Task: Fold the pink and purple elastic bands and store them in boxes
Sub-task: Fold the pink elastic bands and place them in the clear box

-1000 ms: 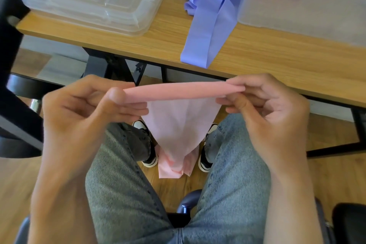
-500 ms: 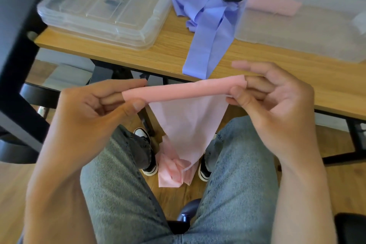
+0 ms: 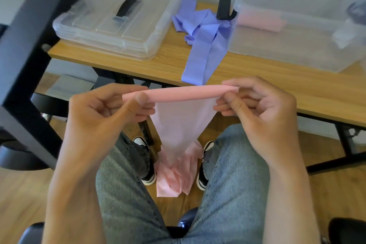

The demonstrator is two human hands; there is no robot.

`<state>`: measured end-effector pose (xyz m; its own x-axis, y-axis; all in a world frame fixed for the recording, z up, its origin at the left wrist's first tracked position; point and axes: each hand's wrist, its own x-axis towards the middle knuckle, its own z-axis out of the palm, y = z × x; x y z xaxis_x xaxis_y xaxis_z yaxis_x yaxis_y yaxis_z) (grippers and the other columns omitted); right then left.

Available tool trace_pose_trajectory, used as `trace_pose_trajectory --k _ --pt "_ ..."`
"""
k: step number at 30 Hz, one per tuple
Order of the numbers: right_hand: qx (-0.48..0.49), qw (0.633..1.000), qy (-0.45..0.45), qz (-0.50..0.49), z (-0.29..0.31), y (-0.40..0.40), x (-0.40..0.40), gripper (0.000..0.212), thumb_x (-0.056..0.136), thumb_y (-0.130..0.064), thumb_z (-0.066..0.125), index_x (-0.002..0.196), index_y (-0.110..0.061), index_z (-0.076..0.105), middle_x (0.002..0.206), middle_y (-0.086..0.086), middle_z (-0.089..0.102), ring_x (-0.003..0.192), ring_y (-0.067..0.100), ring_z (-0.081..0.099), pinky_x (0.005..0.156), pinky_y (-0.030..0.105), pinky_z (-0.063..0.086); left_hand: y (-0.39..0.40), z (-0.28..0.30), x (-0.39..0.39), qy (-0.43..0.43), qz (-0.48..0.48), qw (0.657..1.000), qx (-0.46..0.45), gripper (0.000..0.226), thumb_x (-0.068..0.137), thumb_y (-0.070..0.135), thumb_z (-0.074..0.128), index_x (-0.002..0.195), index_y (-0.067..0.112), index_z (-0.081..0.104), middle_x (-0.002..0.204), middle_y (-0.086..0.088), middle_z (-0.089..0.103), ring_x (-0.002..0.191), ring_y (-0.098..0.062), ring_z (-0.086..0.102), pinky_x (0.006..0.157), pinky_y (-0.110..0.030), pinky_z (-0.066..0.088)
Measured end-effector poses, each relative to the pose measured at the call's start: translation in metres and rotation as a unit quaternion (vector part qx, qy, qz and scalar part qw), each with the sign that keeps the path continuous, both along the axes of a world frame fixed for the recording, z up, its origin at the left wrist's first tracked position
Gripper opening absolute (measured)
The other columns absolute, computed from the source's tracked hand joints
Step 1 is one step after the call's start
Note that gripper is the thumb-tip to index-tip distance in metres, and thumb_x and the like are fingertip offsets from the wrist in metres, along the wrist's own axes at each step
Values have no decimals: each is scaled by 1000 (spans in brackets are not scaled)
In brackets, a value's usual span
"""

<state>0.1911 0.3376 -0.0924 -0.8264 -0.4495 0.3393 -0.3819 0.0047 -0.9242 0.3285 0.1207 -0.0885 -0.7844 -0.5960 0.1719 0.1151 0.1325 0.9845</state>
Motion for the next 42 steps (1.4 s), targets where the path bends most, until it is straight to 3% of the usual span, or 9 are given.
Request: trace_pose_trajectory --k 7,11,15,19,22,26,30,37,42 --pt "-61 992 -112 8 -7 -3 11 16 93 -11 70 108 -7 72 97 8 80 88 25 80 81 34 64 0 -11 3 -11 -8 1000 4 28 85 11 74 113 11 74 96 -2 80 89 -21 79 77 -26 63" --pt "-29 996 -89 -7 -11 4 13 24 92 -3 73 112 -17 73 98 2 81 92 22 79 86 37 63 1 -13 10 -38 -28 999 -4 42 81 15 75 123 14 70 104 0 80 97 -17 77 84 -28 62" --pt "25 998 -59 -17 -14 16 15 34 89 -2 77 113 -26 76 103 -4 81 96 16 78 94 45 61 6 -12 15 -93 -60 993 40 45 82 19 73 127 15 67 97 -3 81 93 -19 78 78 -26 63" --pt "55 998 -5 -28 -13 22 22 29 90 -2 76 109 -24 78 102 -9 80 99 8 76 92 32 60 16 -8 19 -111 -71 990 55 25 93 19 66 116 14 72 87 -7 80 84 -21 79 71 -25 63" --pt "37 999 12 -30 -9 23 27 28 91 -1 75 105 -24 77 98 -12 80 96 7 76 86 21 59 21 -5 21 -109 -62 990 63 26 96 28 59 110 11 73 84 -10 80 80 -23 79 68 -27 64" --pt "-35 999 -3 -13 -6 20 32 22 92 4 71 103 -15 74 98 -1 81 88 19 79 82 29 62 25 -4 22 -88 -35 990 103 28 96 30 61 109 8 72 84 -13 79 78 -24 79 66 -26 64" --pt "-69 997 -20 0 -4 19 37 22 90 8 70 101 -10 73 98 0 81 89 21 79 81 26 61 29 -5 24 -94 -32 987 127 34 90 39 62 107 12 74 86 -12 79 80 -22 79 68 -25 64" --pt "-66 990 -124 27 0 26 39 27 85 3 76 110 -7 72 101 10 80 94 27 79 85 31 62 24 -7 31 -75 -26 990 114 18 97 15 64 112 10 72 92 -11 80 87 -23 79 73 -27 64" --pt "-48 987 -154 13 -1 26 37 30 85 0 78 114 -7 74 101 11 80 96 26 78 89 33 62 22 -7 32 -54 -58 989 123 30 96 10 64 126 12 66 102 -9 80 96 -22 78 80 -27 63"
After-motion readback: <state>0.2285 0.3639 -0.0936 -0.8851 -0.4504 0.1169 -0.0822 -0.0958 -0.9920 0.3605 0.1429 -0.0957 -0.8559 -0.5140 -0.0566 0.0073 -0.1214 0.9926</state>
